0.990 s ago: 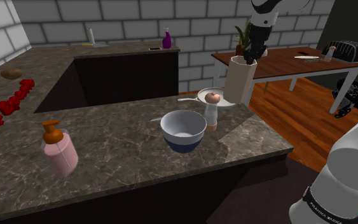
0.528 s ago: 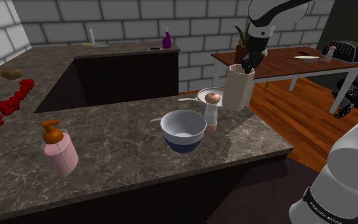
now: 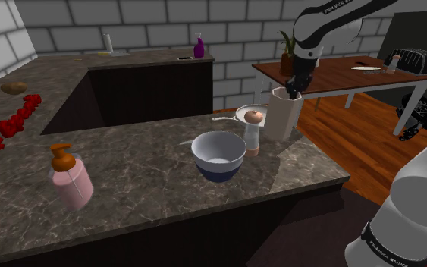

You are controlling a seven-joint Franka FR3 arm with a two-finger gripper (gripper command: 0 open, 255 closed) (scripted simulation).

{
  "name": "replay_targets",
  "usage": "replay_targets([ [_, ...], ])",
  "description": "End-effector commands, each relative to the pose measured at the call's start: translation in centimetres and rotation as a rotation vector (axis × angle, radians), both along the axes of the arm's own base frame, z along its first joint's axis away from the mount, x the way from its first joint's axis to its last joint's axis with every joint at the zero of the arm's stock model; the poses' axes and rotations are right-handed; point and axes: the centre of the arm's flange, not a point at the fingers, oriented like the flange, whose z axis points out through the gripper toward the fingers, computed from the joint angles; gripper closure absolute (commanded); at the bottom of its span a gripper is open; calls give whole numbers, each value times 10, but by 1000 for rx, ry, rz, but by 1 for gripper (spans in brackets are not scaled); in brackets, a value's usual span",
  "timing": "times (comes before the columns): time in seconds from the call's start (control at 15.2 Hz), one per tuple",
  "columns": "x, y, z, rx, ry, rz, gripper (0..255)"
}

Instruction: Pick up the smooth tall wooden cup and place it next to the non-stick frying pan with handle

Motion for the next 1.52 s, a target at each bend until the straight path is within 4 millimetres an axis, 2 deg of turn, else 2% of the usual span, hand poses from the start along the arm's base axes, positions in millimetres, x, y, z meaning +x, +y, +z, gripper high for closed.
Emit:
replay_targets([
  [0.0, 1, 0, -10, -1, -2, 0, 255],
  [0.53, 1, 0, -54, -1, -2, 0, 255],
  [1.06, 1, 0, -54, -1, -2, 0, 255],
  [1.12, 1, 0, -55, -1, -2, 0, 0],
  [1.45, 1, 0, -54, -1, -2, 0, 0],
])
